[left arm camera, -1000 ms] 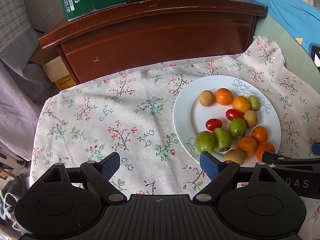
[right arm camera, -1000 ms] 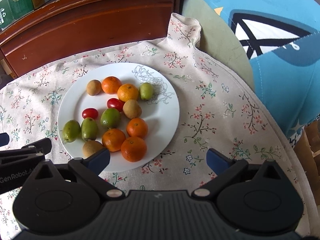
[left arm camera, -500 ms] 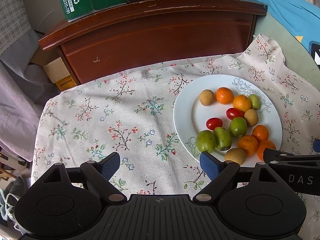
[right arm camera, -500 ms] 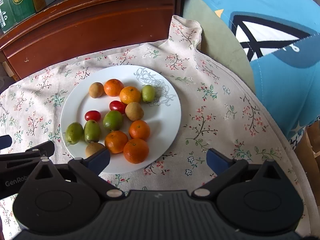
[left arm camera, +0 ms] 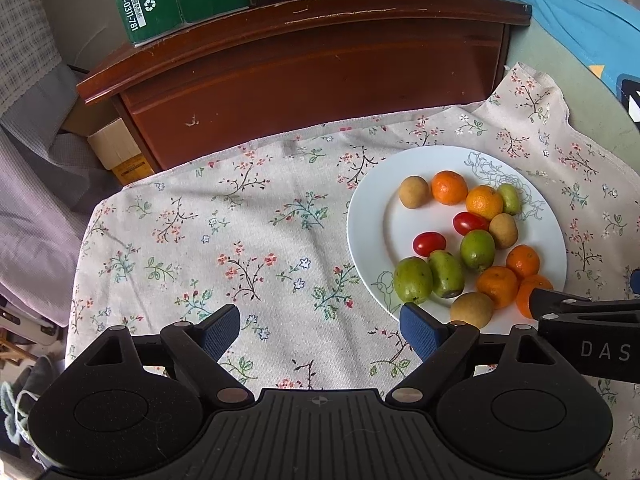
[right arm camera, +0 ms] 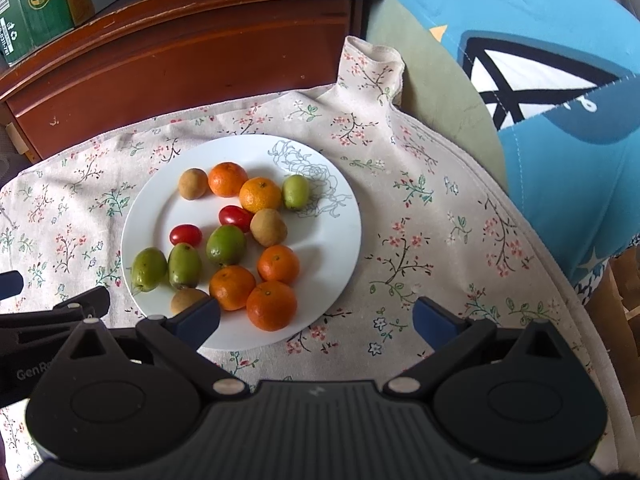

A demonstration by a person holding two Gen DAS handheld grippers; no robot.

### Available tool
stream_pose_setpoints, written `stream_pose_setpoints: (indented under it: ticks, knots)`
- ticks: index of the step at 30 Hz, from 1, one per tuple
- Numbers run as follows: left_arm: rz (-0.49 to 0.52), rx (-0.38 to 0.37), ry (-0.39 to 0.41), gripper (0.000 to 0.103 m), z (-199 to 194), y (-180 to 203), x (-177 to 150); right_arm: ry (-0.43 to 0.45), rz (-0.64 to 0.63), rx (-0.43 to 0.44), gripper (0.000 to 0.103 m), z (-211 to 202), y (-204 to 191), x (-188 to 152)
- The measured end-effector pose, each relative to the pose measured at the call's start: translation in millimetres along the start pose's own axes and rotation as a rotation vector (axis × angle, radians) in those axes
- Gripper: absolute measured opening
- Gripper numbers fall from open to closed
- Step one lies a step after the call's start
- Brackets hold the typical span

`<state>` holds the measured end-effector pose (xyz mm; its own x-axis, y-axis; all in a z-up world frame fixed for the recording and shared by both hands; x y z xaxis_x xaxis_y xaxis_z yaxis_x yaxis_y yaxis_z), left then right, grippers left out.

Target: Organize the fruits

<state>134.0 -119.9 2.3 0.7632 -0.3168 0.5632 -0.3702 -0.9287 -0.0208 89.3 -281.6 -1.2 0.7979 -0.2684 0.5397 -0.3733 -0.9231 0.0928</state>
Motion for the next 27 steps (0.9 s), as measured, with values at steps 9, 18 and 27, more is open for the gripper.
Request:
stream_pose_setpoints:
  ticks: [9,18,27]
  knots:
    - [0.002,0.001,0.002,0.089,-0.6,-0.6,-1.3,0.002,-0.001,0.001,0.102,0.6,-0.3,-0.6]
    - [0.003,0.005,0.006,0.089,-0.7,-0.4,-1.5,0.004,-0.001,0.006,0.102,-0.2,-1.2,-0.6]
    - [0.006,0.009,0.005,0.089,-0.7,-0.3,-1.7,0.006,-0.003,0.012,0.102,-0.7,-1.5,-0.6]
Point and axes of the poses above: each gripper's, at about its wrist camera, not at the fingertips, and z roughly the way its jaws point, y to its right, x to its top, the point moved 5 cm from there along z, roughly the way its jaws point, and after that the axes turned 7 degrees about -x, right-handed, at the moved point
